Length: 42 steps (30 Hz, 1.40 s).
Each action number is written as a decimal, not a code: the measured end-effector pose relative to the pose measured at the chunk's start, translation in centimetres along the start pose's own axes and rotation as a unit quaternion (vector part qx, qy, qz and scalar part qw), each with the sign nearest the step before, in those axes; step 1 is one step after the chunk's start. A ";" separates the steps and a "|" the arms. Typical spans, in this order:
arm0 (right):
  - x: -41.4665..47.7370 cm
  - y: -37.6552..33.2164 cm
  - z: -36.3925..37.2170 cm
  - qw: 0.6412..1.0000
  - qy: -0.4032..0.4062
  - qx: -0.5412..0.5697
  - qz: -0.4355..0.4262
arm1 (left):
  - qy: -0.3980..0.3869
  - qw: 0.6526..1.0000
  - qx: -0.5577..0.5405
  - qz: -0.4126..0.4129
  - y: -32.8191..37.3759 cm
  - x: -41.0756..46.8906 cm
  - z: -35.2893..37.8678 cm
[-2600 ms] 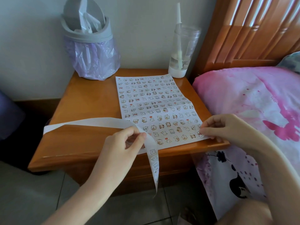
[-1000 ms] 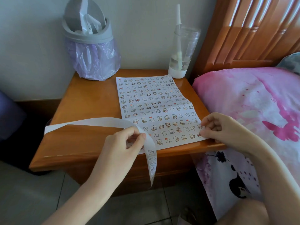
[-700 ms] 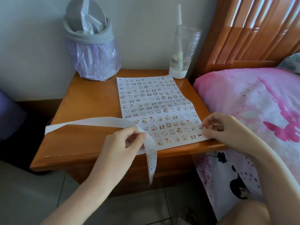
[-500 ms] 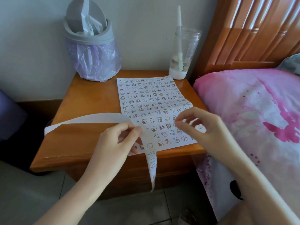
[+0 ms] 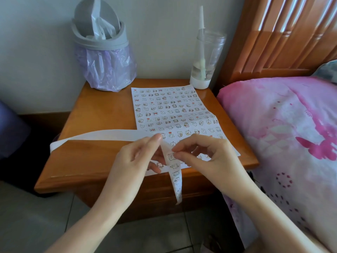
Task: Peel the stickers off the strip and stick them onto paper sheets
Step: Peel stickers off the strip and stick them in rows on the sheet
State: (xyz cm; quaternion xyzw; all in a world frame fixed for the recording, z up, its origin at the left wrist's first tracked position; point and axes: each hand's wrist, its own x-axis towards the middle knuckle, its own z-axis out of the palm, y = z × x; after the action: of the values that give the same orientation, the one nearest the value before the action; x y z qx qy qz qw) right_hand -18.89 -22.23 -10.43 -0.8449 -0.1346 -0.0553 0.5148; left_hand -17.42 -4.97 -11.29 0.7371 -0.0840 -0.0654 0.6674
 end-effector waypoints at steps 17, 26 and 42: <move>0.0 0.3 0.2 0.995 0.025 -0.065 -0.067 | 0.017 0.999 0.029 0.007 -0.4 0.0 0.4; 0.0 0.6 0.3 0.989 0.035 -0.096 -0.106 | 0.023 1.000 -0.004 -0.010 -0.2 -0.1 0.6; 0.0 0.8 0.3 0.988 0.035 -0.104 -0.106 | 0.034 0.999 -0.017 -0.037 -0.4 0.0 0.6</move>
State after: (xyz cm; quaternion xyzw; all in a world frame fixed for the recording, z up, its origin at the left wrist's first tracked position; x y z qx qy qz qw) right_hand -18.65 -22.30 -11.24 -0.8722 -0.1988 -0.1532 0.4199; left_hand -17.57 -5.54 -11.76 0.7303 -0.0328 -0.0667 0.6791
